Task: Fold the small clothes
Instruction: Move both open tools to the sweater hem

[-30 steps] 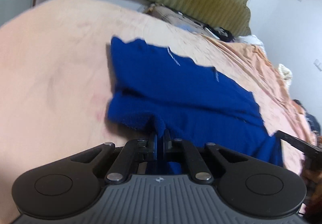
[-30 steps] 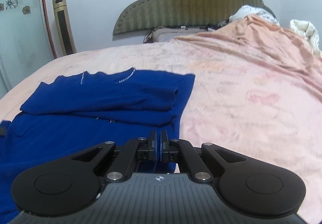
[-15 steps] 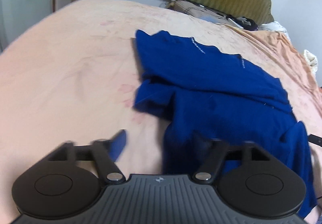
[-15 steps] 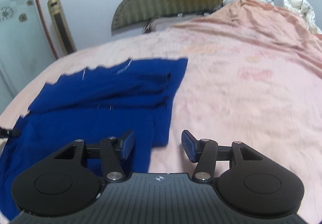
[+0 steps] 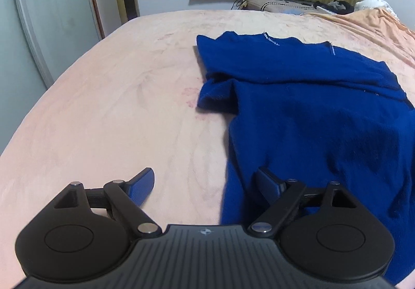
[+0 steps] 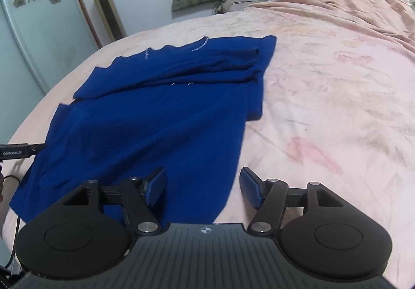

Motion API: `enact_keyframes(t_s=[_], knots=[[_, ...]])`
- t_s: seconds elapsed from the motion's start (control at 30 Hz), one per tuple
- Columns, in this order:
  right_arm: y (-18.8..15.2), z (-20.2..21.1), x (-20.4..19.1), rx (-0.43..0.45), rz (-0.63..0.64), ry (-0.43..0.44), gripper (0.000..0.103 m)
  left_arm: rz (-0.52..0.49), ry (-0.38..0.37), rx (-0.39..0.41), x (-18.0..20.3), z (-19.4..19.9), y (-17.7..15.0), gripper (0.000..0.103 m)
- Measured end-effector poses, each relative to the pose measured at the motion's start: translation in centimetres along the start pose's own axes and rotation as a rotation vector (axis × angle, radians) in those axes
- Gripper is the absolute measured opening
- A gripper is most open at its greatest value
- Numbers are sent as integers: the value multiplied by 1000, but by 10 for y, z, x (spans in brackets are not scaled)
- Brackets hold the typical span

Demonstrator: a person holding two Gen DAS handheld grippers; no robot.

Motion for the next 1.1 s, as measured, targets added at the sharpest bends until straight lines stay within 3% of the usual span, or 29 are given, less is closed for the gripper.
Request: enact_keyframes(t_s=[0.43,0.77,0.97,1.1], knots=[[-26,29,-5,10,-40,71,74,-19,0,-9,8,18,-12,86],[-33,40,-6,23,-89,109,74,-99,19,-23,14,34,-21,86],[-38,47,-8,18,-114,133,73,-96,-78,-98,3,49,-40,86],[-41,47,-12,2,-150,177,66,10,-197,-138,-9,50,-47,86]])
Point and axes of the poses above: each gripper's, at about its wrist camera, not at the fingertips, and z roughly against the way its jaws point, x to its right, y to its top, the point moved 6 cm from there along -z, roughly the way its jaws point, and after that the axes turned 7 degrees about x, right-handed, at the moved point
